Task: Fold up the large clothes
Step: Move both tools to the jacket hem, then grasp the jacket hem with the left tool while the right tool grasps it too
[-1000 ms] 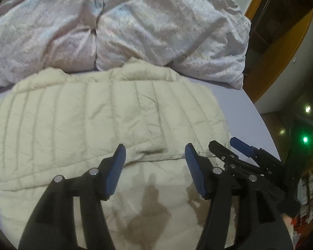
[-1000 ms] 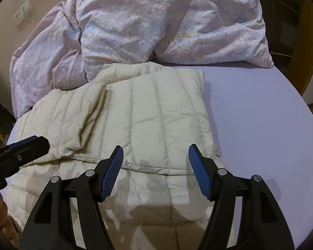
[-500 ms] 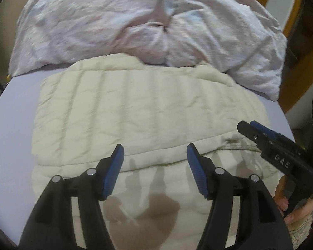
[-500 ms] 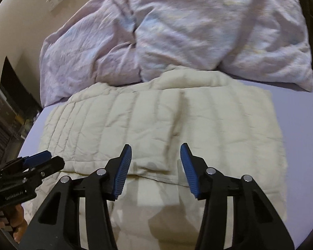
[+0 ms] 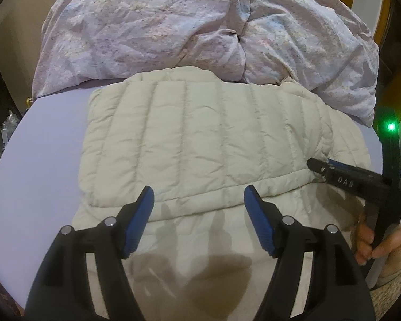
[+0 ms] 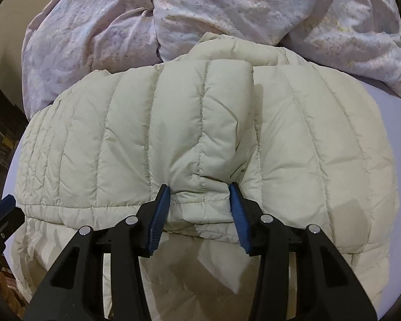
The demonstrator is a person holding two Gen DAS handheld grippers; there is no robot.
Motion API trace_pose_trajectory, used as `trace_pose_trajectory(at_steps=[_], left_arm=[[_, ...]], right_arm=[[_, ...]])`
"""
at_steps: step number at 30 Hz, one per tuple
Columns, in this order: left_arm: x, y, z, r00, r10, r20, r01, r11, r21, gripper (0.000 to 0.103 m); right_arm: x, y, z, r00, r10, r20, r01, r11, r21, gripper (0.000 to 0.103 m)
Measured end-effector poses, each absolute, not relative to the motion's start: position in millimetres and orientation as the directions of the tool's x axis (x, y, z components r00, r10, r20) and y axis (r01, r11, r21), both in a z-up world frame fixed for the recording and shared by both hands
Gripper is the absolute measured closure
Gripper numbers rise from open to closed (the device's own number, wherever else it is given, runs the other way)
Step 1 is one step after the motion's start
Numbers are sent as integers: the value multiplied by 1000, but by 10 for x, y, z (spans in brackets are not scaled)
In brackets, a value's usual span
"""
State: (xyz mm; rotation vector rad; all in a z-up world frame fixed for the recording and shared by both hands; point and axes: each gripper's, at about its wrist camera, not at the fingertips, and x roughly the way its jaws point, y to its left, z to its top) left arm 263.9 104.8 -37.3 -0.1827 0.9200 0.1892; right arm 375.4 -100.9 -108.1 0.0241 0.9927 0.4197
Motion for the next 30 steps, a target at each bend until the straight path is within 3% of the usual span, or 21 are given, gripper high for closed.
trace_pose_trajectory(at_steps=[3,5,6,16,24,30], left_arm=[[2513,1080,-363,598,113,-794,-242,969,-45,30],[2423,1103,-358,600,131,-789,-243,970,-24,28],[2381,1113,-358,600,141,-787,-245,970,-13,28],[1753,1226,-443,585,216,-782,-262,963,69,22],[1206,1328,-560,563,274,-780,-292,949,122,19],[750,1468,-670,532,245,-811,-322,944,75,19]], right_arm=[[3691,-1061,-1037,462,364,-809,-337,916,219,53],[3638,-1117,-990,450,378,-810,-338,911,237,39],[3597,-1156,-964,445,383,-809,-338,909,245,36],[3000,-1734,-739,431,420,-799,-335,896,290,19],[2452,-2647,-806,427,400,-811,-233,915,329,19],[1978,-3134,-969,371,413,-832,-191,911,367,19]])
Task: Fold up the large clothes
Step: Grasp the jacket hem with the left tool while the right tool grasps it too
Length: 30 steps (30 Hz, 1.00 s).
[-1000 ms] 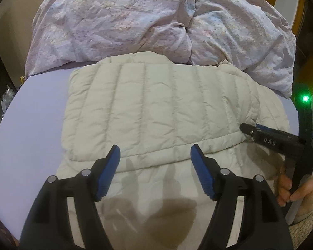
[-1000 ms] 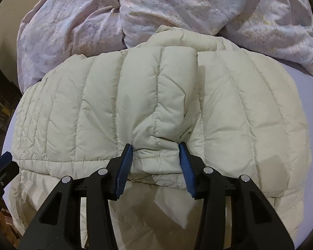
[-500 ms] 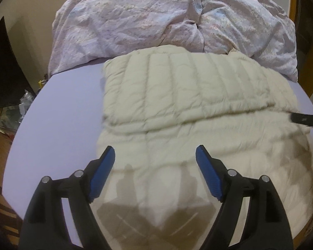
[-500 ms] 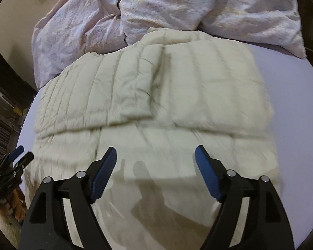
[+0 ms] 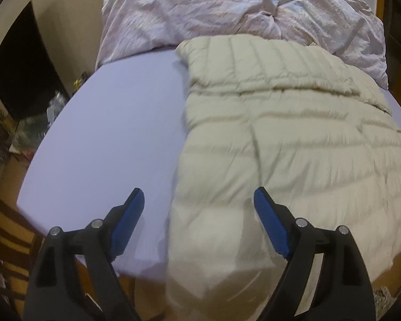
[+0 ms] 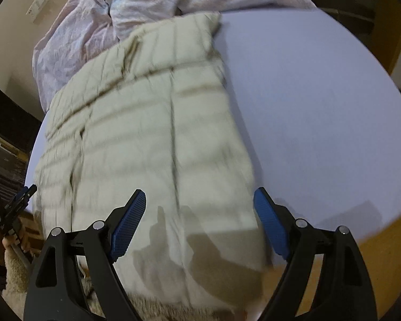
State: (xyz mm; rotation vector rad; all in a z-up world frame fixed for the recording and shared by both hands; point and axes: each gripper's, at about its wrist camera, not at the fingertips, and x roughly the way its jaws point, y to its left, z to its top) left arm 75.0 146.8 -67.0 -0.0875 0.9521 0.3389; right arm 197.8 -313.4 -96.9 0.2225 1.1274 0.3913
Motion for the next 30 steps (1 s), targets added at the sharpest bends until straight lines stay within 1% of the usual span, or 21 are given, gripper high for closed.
trace_pose_trajectory(at_steps=[6,9,13,16,20,22,26,27,28,30], left_arm=[[358,1613,-753,499,153,-853,-338,941,-29,19],[230,1630,-840,472,81,-878,-339,936,-96,19],[130,1591,-933,458,10,-889,-326,932,-157,19],[128,1536,-1026,450,-25,-893,-306,935,-180,19],[167,1476,-1098,454,-59,-889,-285,936,-207,19],[199,1467,-1101,467,-62,-882,-276,937,-212,15],[256,1479,-1136,484,-92,-870,-269,931,-248,13],[266,1483,-1151,487,-96,-868,-268,929,-253,11],[273,1487,-1163,488,-100,-867,-270,927,-259,9],[277,1503,-1186,492,-111,-864,-271,923,-274,8]], right_arm=[[1626,-3385,-1088,304,466,-831,-173,885,433,19],[1546,-3453,-1171,263,489,-832,-156,872,464,19],[1520,-3478,-1287,192,556,-809,-148,831,536,19],[1524,-3472,-1345,175,590,-788,-154,807,570,14],[1579,-3482,-1433,160,627,-762,-148,779,610,13],[1605,-3489,-1478,153,627,-764,-141,779,611,13],[1659,-3464,-1572,128,676,-726,-143,737,661,13],[1665,-3444,-1593,118,685,-719,-145,728,670,13],[1675,-3436,-1609,111,688,-717,-145,725,673,13],[1693,-3415,-1646,96,690,-718,-144,723,676,14]])
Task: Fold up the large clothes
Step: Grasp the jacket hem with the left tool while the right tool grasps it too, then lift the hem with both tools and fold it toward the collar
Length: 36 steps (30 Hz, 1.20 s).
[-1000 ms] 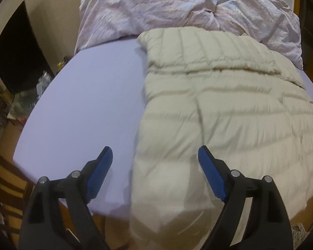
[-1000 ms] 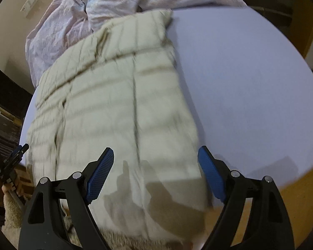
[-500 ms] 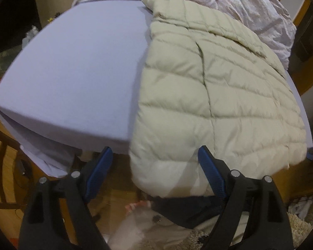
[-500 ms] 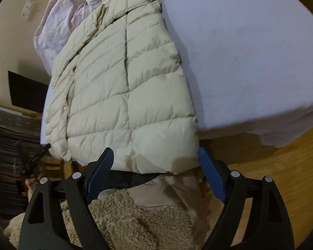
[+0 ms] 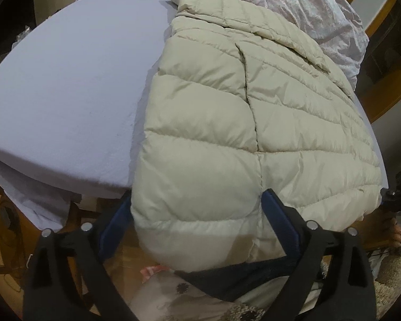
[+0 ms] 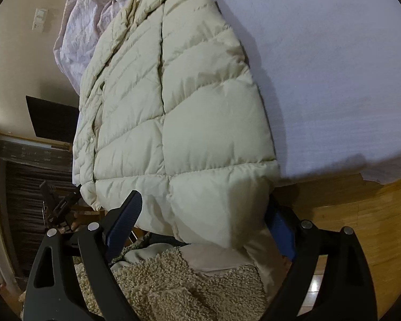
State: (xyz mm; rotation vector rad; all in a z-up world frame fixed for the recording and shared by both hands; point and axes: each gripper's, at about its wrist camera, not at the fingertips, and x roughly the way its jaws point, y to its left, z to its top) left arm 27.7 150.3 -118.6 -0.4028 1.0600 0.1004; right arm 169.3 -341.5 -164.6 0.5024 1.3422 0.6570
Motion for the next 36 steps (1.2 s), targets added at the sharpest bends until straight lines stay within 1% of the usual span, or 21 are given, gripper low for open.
trace_pose_trajectory(at_steps=[1,2,3,4,5,6,7,8,10,11,13,15,19,26,31,36], left_arm=[[283,1498,-1190,491,-110,-864,-271,924,-271,8],[284,1498,-1190,489,-107,-865,-271,925,-267,8],[282,1490,-1184,488,-102,-867,-272,926,-262,11],[277,1476,-1170,486,-103,-868,-268,928,-260,16],[273,1461,-1152,482,-103,-870,-265,930,-257,20],[260,1456,-1135,480,-104,-871,-261,931,-255,27],[253,1448,-1119,478,-104,-872,-257,933,-252,35],[247,1425,-1093,476,-104,-873,-251,936,-248,40],[231,1383,-1045,477,-113,-872,-232,941,-248,64],[219,1352,-1003,476,-105,-873,-222,946,-234,70],[200,1325,-949,472,-92,-877,-214,953,-215,85],[193,1314,-895,467,-80,-880,-210,957,-198,91],[230,1289,-689,483,-32,-875,-199,969,-146,95],[424,1361,-213,571,77,-817,-218,974,-60,95],[785,1433,67,617,168,-769,-255,967,7,95],[1204,1523,199,629,235,-741,-290,955,57,95]], right_arm=[[1697,-3411,-1661,93,691,-717,-142,722,677,16],[1697,-3399,-1673,90,694,-715,-141,719,680,26],[1685,-3374,-1673,88,693,-716,-143,720,679,30],[1682,-3365,-1674,83,693,-716,-145,719,679,35],[1670,-3358,-1664,78,697,-713,-147,715,683,43],[1663,-3355,-1651,74,700,-710,-152,712,686,47],[1659,-3356,-1642,72,701,-710,-155,711,686,54],[1643,-3358,-1610,69,701,-709,-161,710,686,61],[1618,-3343,-1556,68,696,-715,-175,714,678,68],[1603,-3334,-1537,68,692,-719,-182,717,673,72],[1575,-3328,-1474,73,683,-726,-200,724,661,76],[1551,-3333,-1385,81,679,-730,-218,727,652,79],[1513,-3322,-1157,118,662,-741,-264,740,619,82],[1651,-3244,-656,250,614,-748,-341,779,526,84],[2001,-3066,-335,374,566,-734,-369,817,442,84],[2441,-2835,-185,463,504,-729,-351,860,371,84]])
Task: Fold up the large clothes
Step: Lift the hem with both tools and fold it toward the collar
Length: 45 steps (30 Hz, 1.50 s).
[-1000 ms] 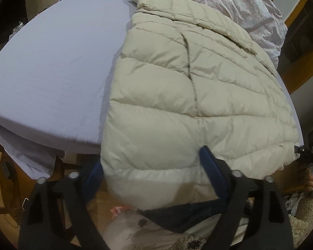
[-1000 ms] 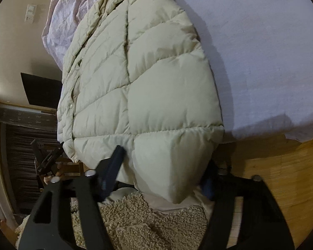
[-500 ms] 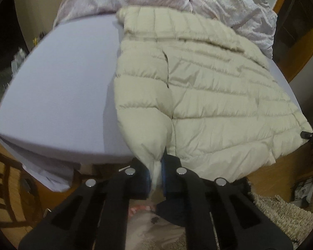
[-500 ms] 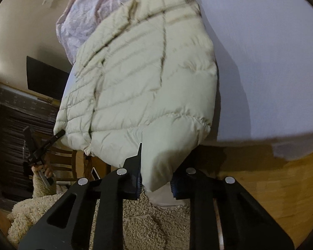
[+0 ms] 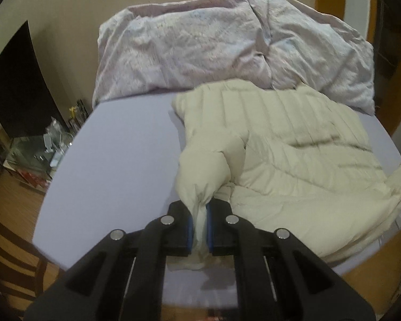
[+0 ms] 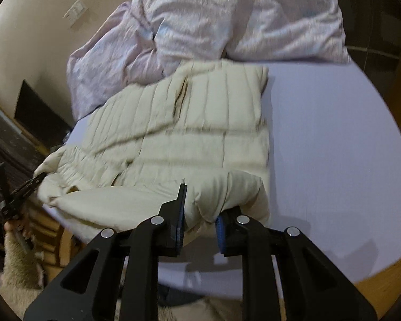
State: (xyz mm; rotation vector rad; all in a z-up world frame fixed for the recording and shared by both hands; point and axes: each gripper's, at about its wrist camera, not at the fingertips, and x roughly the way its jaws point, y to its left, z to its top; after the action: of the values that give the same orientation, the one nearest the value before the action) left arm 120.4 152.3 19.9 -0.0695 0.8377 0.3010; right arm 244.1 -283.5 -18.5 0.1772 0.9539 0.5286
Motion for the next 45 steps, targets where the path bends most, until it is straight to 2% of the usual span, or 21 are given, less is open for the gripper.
trace_pose_trajectory(at_steps=[11,17,26,28,30,31,32,33,34,35,36,38,41,45], left_arm=[[2283,1796,359,632,281,-723,-354,934,54,95],[2829,1909,379,627,294,-722,-384,922,42,91],[3471,1994,187,605,303,-736,-412,910,36,88],[3601,2005,119,600,301,-741,-416,909,32,88],[3712,2015,63,597,301,-744,-420,907,31,86],[3768,2021,33,596,300,-745,-422,906,27,85],[3802,2028,17,595,298,-746,-425,905,22,82],[3834,2041,-2,595,296,-747,-431,902,15,77],[3863,2056,-12,601,290,-745,-434,901,1,66],[3863,2064,-7,606,293,-740,-439,899,-3,60],[3853,2071,11,614,297,-731,-443,896,-8,45],[3799,2074,84,643,314,-698,-449,893,-12,27],[3722,2027,194,673,323,-666,-438,899,-7,24],[3689,1820,167,682,317,-659,-394,918,33,22]], right_arm=[[3507,-2405,-82,593,385,-707,-272,922,275,84],[4102,-2339,-124,627,360,-691,-187,931,314,83],[4756,-2223,-341,626,305,-717,-97,944,316,83],[4875,-2201,-379,629,294,-720,-83,946,313,78],[4965,-2176,-404,630,291,-720,-77,946,315,67],[5006,-2171,-414,633,290,-718,-73,945,318,57],[5033,-2171,-414,637,288,-715,-68,945,319,48],[5055,-2172,-405,647,284,-708,-66,945,319,44],[5065,-2175,-392,656,279,-701,-65,946,316,38],[5059,-2184,-356,674,267,-689,-64,950,305,32],[5046,-2192,-320,689,255,-679,-65,954,293,28],[4963,-2229,-208,738,220,-638,-64,964,258,18],[4828,-2248,-98,767,241,-595,-95,959,266,18],[4676,-2046,-170,733,290,-616,-178,955,237,18]])
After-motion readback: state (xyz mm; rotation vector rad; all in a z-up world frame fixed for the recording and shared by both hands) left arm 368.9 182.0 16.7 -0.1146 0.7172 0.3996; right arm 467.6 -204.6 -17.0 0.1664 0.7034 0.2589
